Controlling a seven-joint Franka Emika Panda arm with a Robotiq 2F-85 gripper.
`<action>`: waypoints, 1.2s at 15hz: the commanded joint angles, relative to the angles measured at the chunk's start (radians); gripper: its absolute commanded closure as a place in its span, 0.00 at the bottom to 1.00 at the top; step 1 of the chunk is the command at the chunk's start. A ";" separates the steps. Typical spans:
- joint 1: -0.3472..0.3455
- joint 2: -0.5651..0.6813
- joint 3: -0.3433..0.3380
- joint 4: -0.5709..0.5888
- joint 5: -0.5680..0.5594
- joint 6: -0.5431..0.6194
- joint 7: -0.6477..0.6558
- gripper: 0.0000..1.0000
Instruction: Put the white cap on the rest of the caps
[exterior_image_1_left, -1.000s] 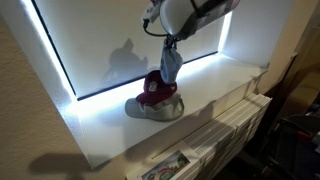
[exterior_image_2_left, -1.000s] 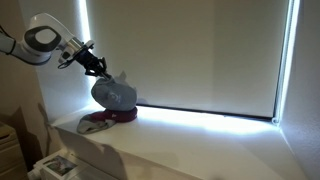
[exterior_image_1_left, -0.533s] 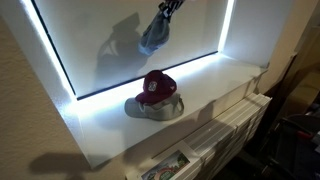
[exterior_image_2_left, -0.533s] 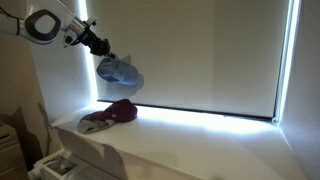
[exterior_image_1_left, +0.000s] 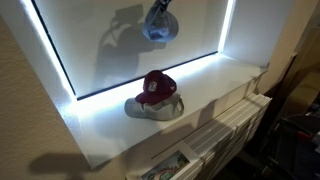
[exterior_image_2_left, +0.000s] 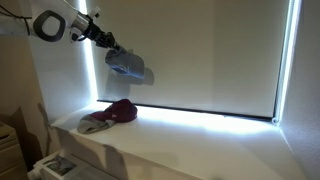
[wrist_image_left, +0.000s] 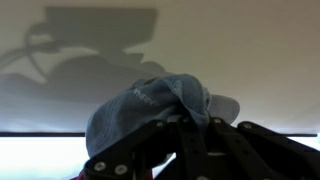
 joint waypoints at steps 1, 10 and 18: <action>-0.036 0.105 -0.022 0.054 0.002 -0.101 0.000 0.98; -0.042 0.215 -0.002 0.155 -0.336 -0.266 0.001 0.59; -0.241 0.204 0.330 0.083 -0.096 0.279 0.003 0.00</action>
